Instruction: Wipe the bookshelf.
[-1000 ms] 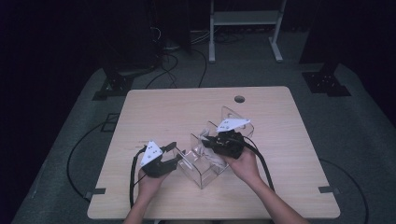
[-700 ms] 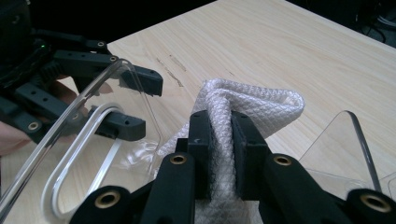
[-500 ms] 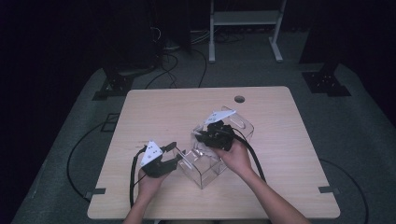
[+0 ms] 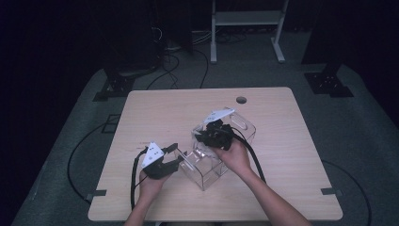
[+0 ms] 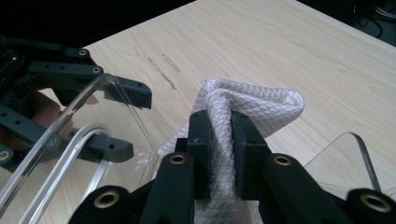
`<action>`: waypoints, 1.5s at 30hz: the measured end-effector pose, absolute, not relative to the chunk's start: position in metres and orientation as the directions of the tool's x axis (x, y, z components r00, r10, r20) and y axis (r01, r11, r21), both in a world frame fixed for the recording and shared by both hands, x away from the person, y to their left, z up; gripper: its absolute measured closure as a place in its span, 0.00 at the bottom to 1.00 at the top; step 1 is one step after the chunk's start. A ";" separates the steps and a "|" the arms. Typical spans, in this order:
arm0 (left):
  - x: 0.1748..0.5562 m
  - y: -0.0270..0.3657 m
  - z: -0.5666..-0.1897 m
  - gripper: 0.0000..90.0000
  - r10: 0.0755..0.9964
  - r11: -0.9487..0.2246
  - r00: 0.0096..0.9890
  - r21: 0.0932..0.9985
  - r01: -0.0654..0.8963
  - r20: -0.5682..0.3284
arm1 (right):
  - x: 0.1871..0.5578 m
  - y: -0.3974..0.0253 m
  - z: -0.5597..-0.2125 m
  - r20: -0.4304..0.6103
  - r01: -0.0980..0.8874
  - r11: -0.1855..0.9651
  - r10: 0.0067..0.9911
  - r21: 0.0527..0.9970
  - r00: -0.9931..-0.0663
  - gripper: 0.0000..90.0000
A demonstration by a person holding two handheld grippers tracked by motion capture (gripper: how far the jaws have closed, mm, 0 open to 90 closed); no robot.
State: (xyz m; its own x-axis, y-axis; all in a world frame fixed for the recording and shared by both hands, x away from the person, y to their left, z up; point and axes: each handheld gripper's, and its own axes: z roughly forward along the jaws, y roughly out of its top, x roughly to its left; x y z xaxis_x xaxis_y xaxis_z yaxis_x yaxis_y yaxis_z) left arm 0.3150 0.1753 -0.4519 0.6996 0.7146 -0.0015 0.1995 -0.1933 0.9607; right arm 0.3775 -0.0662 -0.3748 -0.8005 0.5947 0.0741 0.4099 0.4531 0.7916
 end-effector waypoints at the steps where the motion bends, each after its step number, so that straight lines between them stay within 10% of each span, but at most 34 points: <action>1: 0.315 0.175 -0.452 0.53 0.715 -0.192 0.699 0.960 0.201 -0.004 | 0.376 -0.068 -0.375 0.075 0.406 0.450 0.591 0.795 -0.803 0.87; 45: 0.318 0.176 -0.454 0.53 0.719 -0.166 0.695 0.963 0.211 -0.028 | 0.288 -0.174 -0.390 0.066 0.304 0.360 0.543 0.882 -0.837 0.87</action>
